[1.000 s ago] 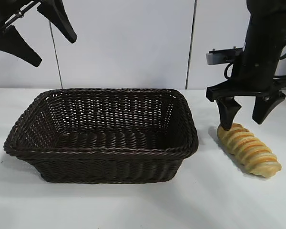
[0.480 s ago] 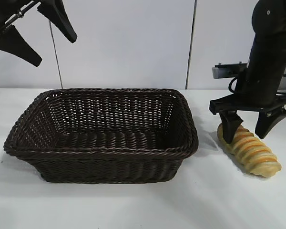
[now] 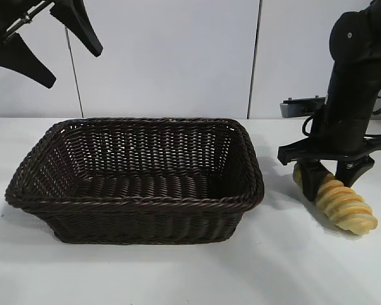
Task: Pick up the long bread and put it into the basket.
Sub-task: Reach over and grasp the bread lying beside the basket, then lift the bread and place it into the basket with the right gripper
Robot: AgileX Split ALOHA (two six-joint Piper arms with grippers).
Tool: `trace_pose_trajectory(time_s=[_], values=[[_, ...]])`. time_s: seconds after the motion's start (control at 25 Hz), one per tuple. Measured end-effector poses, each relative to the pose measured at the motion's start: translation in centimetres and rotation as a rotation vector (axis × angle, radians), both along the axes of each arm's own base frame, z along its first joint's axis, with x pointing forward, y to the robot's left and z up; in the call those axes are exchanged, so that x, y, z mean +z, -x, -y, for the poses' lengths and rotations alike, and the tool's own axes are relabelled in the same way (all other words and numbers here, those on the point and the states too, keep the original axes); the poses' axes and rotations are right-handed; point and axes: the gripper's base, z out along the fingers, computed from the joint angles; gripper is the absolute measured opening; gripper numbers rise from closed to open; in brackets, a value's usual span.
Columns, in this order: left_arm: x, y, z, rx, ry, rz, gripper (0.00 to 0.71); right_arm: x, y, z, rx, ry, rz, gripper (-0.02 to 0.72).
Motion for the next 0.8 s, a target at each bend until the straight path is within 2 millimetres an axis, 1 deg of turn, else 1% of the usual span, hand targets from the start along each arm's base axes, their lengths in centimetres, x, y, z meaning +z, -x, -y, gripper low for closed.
trace_pose_trajectory(time_s=[0.08,0.24,0.36,0.48,0.56,0.64,0.8], values=[[0.0,0.0,0.0,0.0,0.0,0.0,0.586,1.9,-0.2,-0.1,-0.004,-0.012,0.036,0.158],[0.0,0.0,0.0,0.0,0.0,0.0,0.586,6.8,-0.5,-0.2,-0.011,-0.038,0.115,0.157],[0.0,0.0,0.0,0.0,0.0,0.0,0.586,9.9,-0.7,-0.3,-0.015,-0.053,0.152,0.139],[0.0,0.0,0.0,0.0,0.001,0.0,0.586,12.1,-1.0,-0.6,-0.012,-0.069,0.172,0.139],[0.0,0.0,0.0,0.0,0.001,0.0,0.586,13.0,-1.1,-0.9,-0.005,-0.075,0.183,0.139],[0.0,0.0,0.0,0.0,0.001,0.0,0.586,13.4,-1.1,-1.5,0.013,-0.076,0.191,0.139],[0.0,0.0,0.0,0.0,0.001,0.0,0.586,13.6,-0.6,-3.7,0.072,-0.082,0.194,0.139]])
